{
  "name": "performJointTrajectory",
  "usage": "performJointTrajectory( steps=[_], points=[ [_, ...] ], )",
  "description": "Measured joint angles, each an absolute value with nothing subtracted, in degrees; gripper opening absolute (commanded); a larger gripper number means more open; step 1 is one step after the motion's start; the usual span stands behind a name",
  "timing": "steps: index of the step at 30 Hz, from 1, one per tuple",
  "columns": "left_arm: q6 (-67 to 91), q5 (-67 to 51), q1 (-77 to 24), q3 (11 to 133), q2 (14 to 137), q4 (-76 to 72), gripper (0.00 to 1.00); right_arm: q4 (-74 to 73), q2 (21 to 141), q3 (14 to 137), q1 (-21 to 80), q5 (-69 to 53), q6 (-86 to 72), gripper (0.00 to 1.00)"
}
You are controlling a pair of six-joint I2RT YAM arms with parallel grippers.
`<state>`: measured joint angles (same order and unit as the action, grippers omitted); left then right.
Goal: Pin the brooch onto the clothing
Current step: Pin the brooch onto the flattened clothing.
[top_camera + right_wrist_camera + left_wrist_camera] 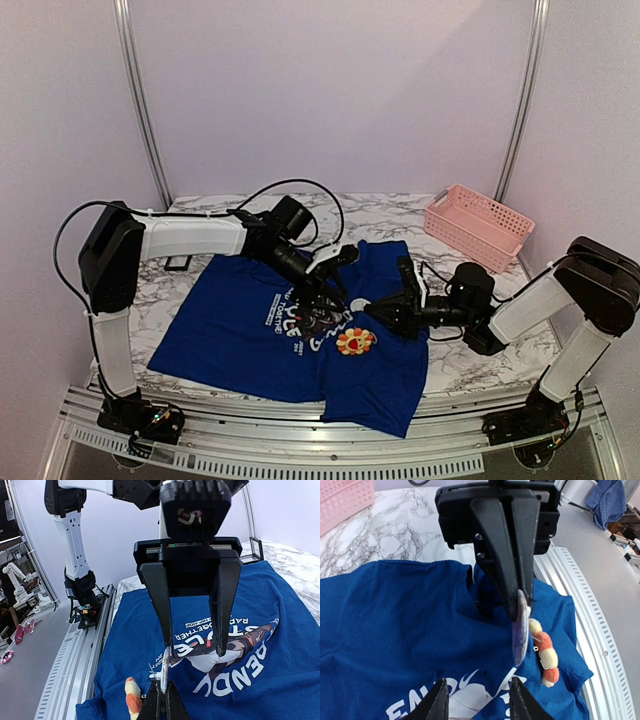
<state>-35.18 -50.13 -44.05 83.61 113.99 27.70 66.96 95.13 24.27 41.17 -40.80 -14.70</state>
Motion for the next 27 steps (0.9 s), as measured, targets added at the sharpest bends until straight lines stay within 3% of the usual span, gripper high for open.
performJointTrajectory(
  steps=[6,12,27],
  points=[
    [-32.01,-52.29,-44.27,82.26,113.99,22.85,0.36,66.74,95.68,25.28,40.42,-42.78,-14.02,0.00],
    [-32.47,-53.41,-44.69,80.62,113.99,21.76,0.44,66.65,96.84,26.00,39.97,-43.88,-13.82,0.00],
    [-31.86,-53.80,-45.54,80.60,113.99,20.01,0.01,64.62,97.62,27.49,39.59,-44.56,-12.51,0.00]
  ],
)
